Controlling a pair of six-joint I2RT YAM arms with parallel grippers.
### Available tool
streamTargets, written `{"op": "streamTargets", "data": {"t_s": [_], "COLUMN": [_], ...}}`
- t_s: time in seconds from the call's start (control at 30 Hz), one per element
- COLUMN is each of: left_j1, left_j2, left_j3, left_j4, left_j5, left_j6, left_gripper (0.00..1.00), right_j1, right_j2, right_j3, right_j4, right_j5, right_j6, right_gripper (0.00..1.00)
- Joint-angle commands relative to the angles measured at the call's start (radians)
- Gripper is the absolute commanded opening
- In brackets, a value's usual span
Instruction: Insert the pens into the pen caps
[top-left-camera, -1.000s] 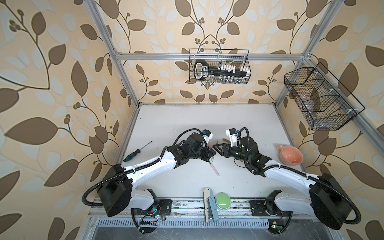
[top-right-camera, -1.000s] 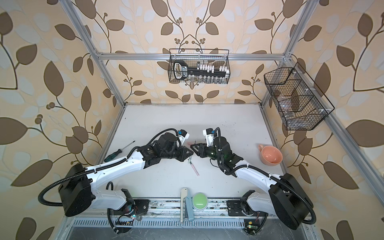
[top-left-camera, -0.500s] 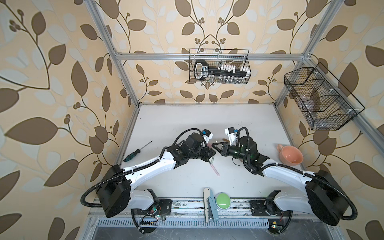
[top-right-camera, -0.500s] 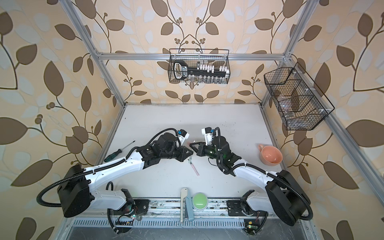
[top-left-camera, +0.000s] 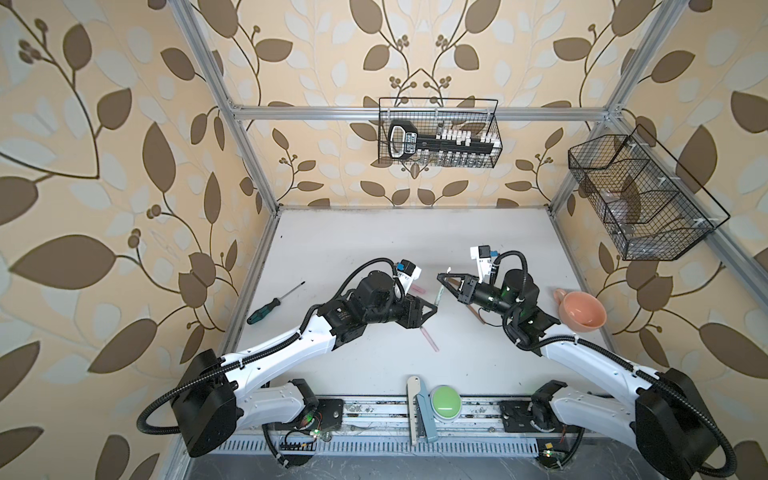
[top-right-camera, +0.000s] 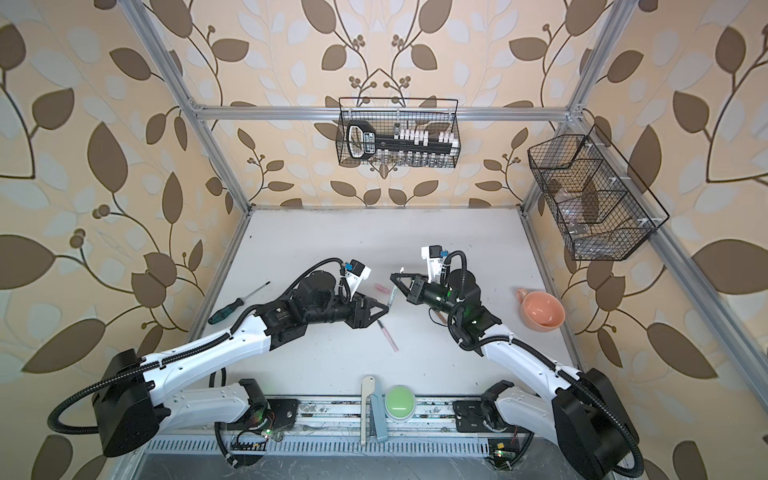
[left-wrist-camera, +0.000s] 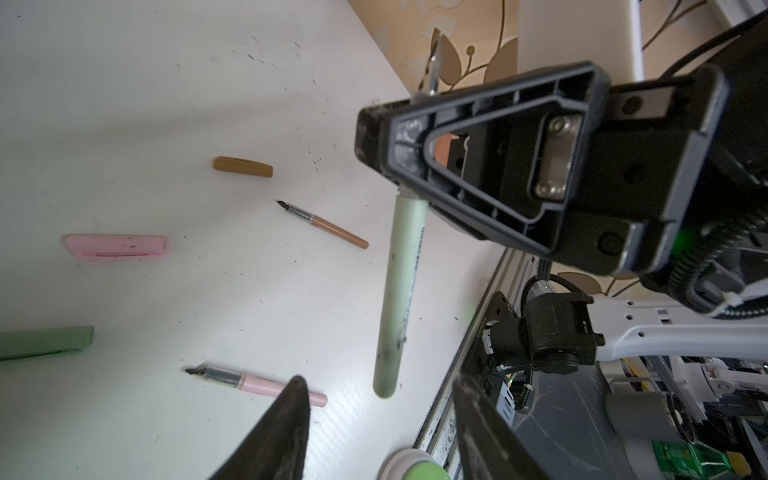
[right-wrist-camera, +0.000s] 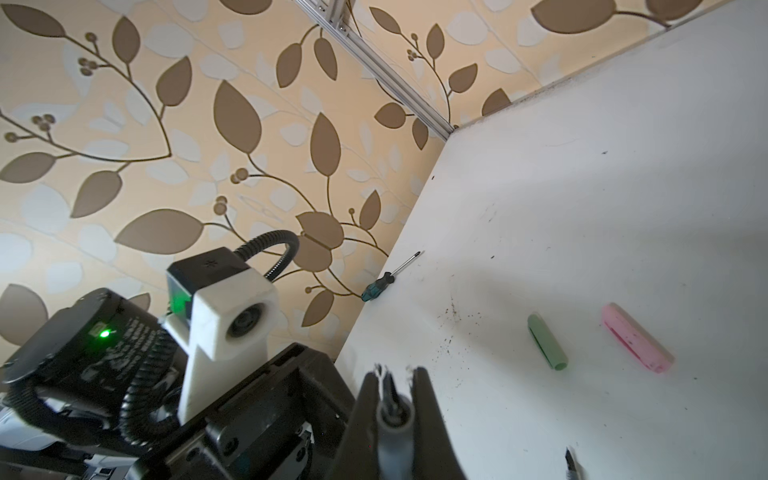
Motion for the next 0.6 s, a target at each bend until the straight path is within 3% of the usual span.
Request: {"op": "streamTargets", "data": {"t_s": [0.0, 0.57], "left_j1": [0.0, 0.003], "left_j2": [0.016, 0.016], "left_j3": [0.002, 0.01], "left_j4": [0.08, 0.089], "left_j5": [0.062, 0.084], "left_j6": [-0.021, -0.033], "left_gripper": [0.56, 0.42], "right_j1": [0.008, 0.054], "right_j2": [-0.009, 0.005], "right_j3": [-0.031, -0.059], "right_j4": [0.058, 0.16], "right_j5": [-0.049, -0.011], "right_j6": [0.056, 0.096], "right_gripper": [0.0, 0.0]}}
